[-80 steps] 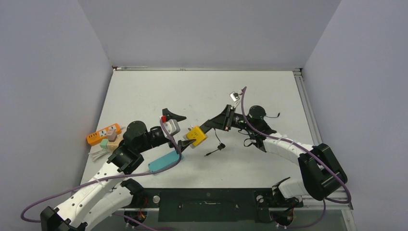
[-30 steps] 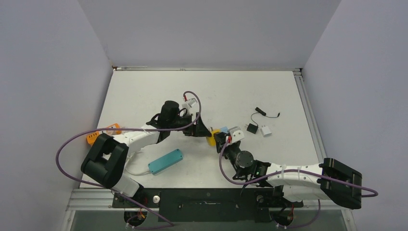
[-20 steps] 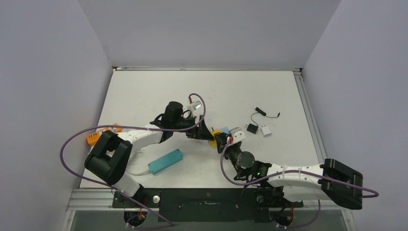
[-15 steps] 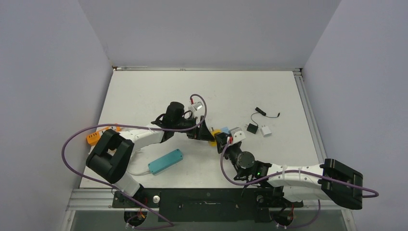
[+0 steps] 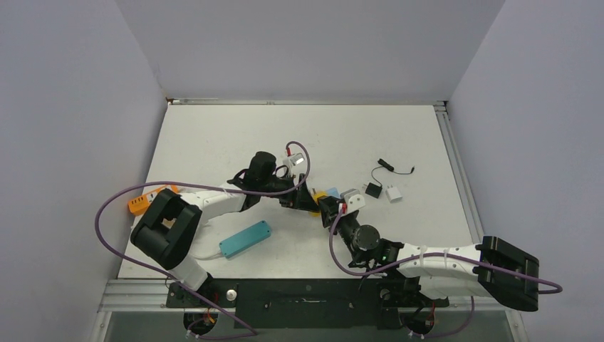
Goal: Pull the plug off the socket
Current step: Remove the plug from the socket.
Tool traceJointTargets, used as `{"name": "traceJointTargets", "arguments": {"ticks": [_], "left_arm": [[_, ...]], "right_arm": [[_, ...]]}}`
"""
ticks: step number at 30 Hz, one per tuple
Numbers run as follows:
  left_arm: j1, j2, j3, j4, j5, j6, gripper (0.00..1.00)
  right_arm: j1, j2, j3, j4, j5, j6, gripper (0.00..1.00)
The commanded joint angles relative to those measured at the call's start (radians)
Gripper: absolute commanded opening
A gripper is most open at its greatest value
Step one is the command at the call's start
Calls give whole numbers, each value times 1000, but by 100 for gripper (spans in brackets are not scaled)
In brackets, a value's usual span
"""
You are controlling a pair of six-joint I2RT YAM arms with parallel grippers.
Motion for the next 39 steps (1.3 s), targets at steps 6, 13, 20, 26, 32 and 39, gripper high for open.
{"name": "traceJointTargets", "arguments": {"ticks": [6, 13, 20, 26, 32, 39], "left_arm": [[-8, 32, 37, 69, 41, -15, 53], [-8, 32, 38, 82, 56, -16, 21], [-7, 18, 43, 58, 39, 21, 0], [-7, -17, 56, -35, -38, 99, 0], [-11, -37, 76, -117, -100, 171, 0], [-13, -39, 79, -127, -107, 172, 0]], "right_arm": [[5, -38, 2, 119, -15, 2, 5], [5, -34, 4, 116, -17, 5, 5], [-4, -28, 10, 100, -12, 19, 5], [-98, -35, 23, 31, -97, 102, 5], [-208, -18, 33, -17, -202, 188, 5], [-206, 5, 40, -9, -222, 176, 5]]}}
